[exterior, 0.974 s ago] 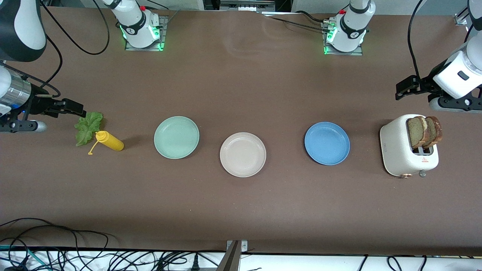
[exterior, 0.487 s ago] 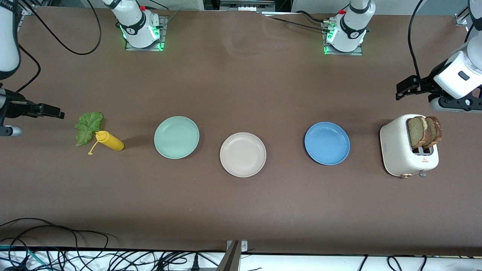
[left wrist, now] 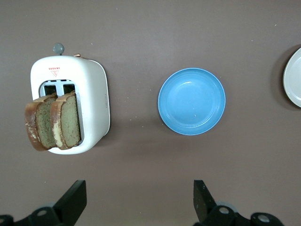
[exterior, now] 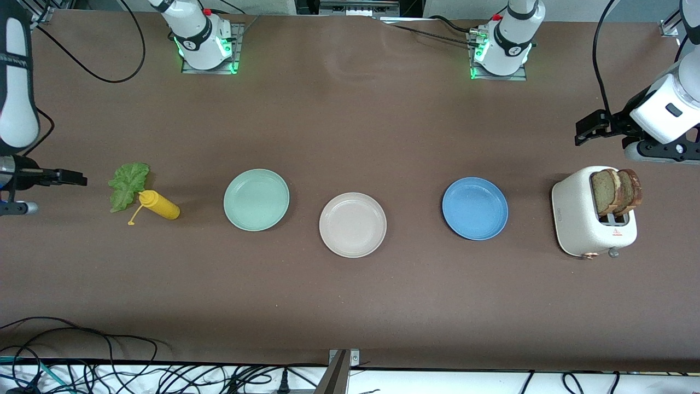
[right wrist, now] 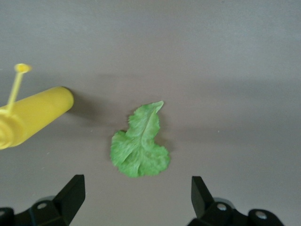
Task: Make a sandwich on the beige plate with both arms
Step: 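Reach the right gripper to the lettuce while the left gripper reaches the toaster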
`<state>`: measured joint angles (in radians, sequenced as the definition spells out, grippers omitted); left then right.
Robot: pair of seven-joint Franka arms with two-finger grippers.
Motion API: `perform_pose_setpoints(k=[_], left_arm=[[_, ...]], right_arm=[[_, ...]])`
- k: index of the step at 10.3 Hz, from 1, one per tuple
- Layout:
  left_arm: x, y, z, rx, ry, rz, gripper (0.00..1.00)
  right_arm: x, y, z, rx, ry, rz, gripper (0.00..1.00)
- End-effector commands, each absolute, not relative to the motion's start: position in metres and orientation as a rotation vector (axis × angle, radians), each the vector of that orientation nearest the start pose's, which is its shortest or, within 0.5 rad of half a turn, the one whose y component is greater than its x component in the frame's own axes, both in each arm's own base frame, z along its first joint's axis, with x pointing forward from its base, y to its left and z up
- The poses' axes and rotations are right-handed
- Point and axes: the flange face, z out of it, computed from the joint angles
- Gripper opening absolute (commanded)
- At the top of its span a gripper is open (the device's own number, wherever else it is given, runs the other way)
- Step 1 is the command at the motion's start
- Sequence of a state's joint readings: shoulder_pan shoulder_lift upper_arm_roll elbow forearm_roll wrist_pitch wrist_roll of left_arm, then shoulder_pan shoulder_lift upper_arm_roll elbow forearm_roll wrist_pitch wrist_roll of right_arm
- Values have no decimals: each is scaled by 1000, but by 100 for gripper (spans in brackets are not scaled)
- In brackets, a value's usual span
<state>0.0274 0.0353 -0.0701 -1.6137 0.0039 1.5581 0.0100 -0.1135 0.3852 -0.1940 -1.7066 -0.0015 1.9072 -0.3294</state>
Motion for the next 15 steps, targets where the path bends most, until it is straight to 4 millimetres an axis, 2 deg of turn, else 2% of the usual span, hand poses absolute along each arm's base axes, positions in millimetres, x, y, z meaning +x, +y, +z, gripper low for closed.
perform_pose_setpoints(k=[1, 3, 4, 5, 7, 8, 10, 12, 14, 15], left_arm=[[562, -21, 589, -3105, 120, 131, 100], [562, -21, 588, -3105, 120, 133, 100], [562, -21, 588, -3105, 120, 133, 100], [562, -21, 588, -3107, 116, 133, 100], [563, -21, 586, -3116, 104, 143, 100], [564, -21, 583, -3114, 111, 153, 100], [565, -20, 583, -3114, 111, 155, 100], [566, -4, 581, -3103, 85, 160, 100], [572, 31, 566, -3108, -1, 197, 100], [575, 38, 563, -3108, 17, 194, 100]], right_arm=[[606, -187, 320, -3159, -90, 284, 100], [605, -184, 292, -3157, -92, 286, 100], [604, -183, 289, -3151, -91, 298, 100], [604, -179, 301, -3147, -91, 296, 100], [605, -164, 340, -3146, -101, 261, 100], [605, -161, 351, -3147, -107, 241, 100], [605, -164, 344, -3146, -104, 248, 100], [605, -166, 337, -3142, -98, 266, 100], [604, -166, 344, -3142, -95, 259, 100], [605, -166, 344, -3144, -98, 252, 100]])
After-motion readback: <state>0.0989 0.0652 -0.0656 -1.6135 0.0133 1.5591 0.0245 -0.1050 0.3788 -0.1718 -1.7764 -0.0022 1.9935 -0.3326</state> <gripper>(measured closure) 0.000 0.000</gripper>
